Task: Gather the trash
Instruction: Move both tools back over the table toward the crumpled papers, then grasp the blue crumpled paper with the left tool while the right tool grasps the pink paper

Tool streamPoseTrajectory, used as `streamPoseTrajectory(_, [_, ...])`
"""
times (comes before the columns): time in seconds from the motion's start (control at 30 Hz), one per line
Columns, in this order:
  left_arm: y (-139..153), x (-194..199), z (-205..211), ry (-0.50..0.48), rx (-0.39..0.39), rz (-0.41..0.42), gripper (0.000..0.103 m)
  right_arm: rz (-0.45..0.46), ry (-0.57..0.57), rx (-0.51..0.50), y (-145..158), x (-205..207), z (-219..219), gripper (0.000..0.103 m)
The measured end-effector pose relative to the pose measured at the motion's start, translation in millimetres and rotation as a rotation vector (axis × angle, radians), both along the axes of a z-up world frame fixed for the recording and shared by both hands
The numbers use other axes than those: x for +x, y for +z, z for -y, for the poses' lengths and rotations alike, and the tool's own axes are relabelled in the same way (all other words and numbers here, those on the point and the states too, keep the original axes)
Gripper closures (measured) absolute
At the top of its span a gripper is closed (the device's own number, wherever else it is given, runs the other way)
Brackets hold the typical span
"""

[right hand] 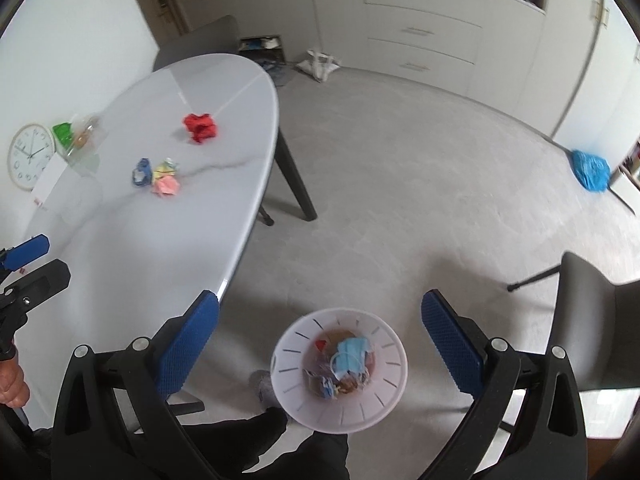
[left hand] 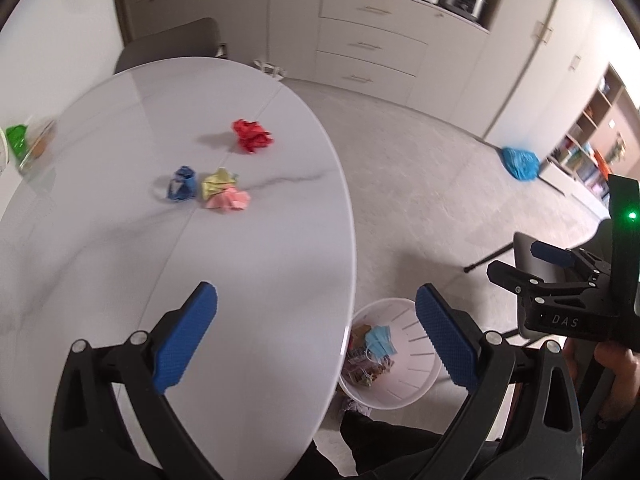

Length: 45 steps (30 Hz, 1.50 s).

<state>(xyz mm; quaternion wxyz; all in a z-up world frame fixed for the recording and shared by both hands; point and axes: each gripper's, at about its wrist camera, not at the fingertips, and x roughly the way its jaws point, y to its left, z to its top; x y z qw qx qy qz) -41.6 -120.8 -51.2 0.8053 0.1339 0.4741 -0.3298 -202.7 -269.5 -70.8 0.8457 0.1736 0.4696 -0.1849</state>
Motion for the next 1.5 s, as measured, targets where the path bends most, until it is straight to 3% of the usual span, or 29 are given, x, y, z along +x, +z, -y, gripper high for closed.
streamPoseTrajectory(0.53, [-20,51,-48,0.179,-0.013,-0.051,0.008,0.004,0.113,0.007,5,65,-37,0.003])
streamPoseTrajectory(0.83, [-39,93,-86,0.3,0.023,-0.072,0.008,0.007,0.262,-0.023,-13,148,-70,0.003])
streamPoseTrajectory(0.9, [-43,105,-95,0.326,0.032,-0.077,0.008,-0.007,0.296,-0.01,-24,176,-79,0.013])
streamPoseTrajectory(1.0, [-50,120,-108,0.344,0.043,-0.088,0.008,-0.023,0.336,0.028,-42,212,-92,0.017])
streamPoseTrajectory(1.1, [-55,131,-117,0.343,0.06,-0.085,0.008,-0.045,0.38,-0.015,-58,244,-107,0.019])
streamPoseTrajectory(1.2, [-61,144,-124,0.331,0.076,-0.084,0.008,-0.09,0.424,-0.06,-74,268,-120,0.028])
streamPoseTrajectory(1.33, [-73,165,-130,0.319,0.075,-0.106,0.008,-0.137,0.437,-0.097,-86,281,-126,0.035])
streamPoseTrajectory(1.43, [-79,177,-129,0.304,0.075,-0.106,0.008,-0.166,0.436,-0.105,-93,283,-126,0.05])
streamPoseTrajectory(1.5, [-82,185,-126,0.295,0.073,-0.109,0.008,-0.183,0.437,-0.086,-96,283,-126,0.067])
